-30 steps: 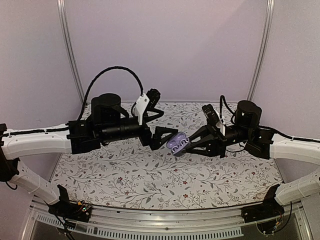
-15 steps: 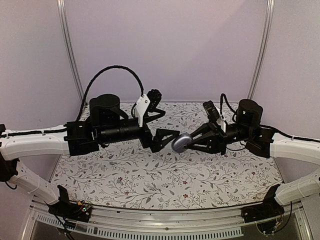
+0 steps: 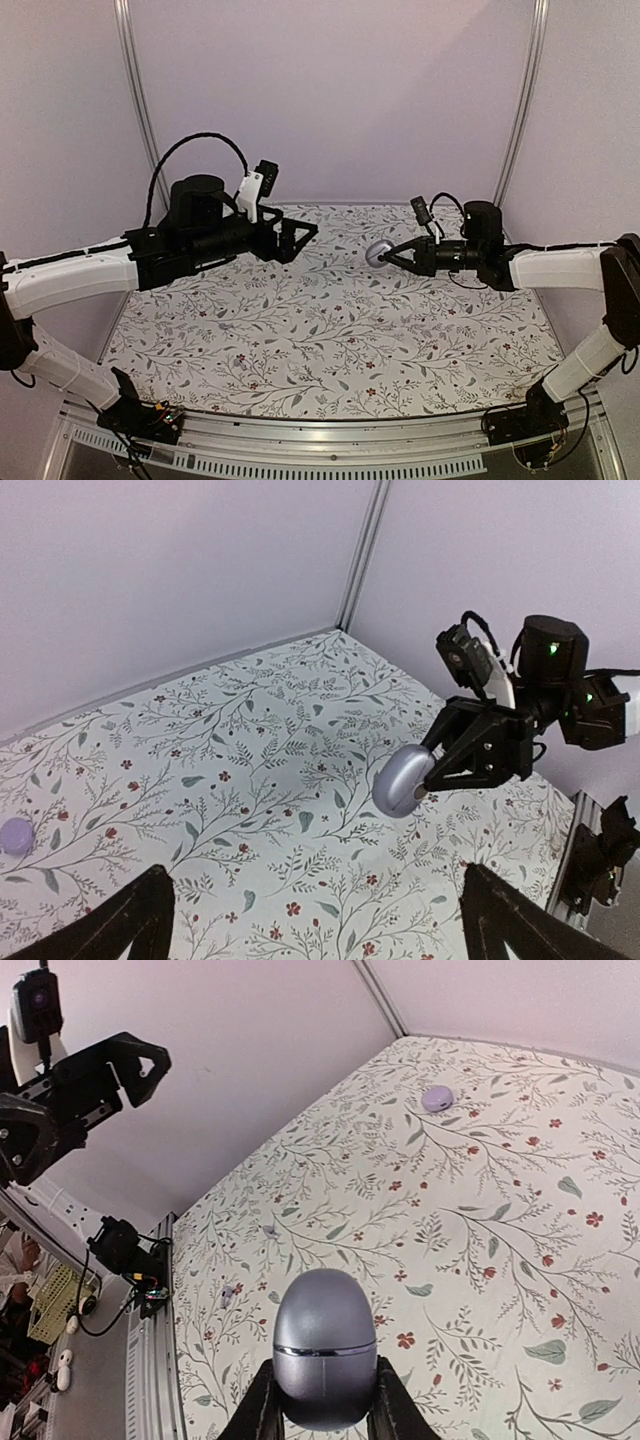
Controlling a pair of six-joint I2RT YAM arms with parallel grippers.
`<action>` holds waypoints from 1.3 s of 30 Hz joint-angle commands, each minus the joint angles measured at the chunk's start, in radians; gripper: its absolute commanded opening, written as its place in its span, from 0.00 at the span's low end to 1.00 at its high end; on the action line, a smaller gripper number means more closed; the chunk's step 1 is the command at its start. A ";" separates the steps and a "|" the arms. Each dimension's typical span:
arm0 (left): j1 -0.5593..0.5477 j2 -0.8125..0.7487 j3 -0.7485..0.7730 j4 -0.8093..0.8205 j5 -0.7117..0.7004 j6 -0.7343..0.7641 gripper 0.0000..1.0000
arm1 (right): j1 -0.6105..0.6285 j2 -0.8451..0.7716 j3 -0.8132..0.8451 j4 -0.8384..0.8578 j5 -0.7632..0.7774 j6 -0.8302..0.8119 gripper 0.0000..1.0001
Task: Insert the wireless bluetooth earbuds into the charging case
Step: Place the charging case with the earbuds at the center of the board.
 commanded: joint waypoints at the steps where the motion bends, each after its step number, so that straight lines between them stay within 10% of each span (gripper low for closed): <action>1: 0.068 -0.034 -0.044 -0.016 0.050 -0.091 1.00 | -0.074 0.168 0.101 0.037 0.023 0.045 0.00; 25: 0.290 0.043 -0.117 -0.099 0.020 -0.164 1.00 | 0.009 0.738 0.517 -0.117 0.005 0.100 0.01; 39: 0.508 0.360 0.149 -0.254 0.012 -0.063 1.00 | 0.018 0.735 0.605 -0.318 0.187 0.002 0.61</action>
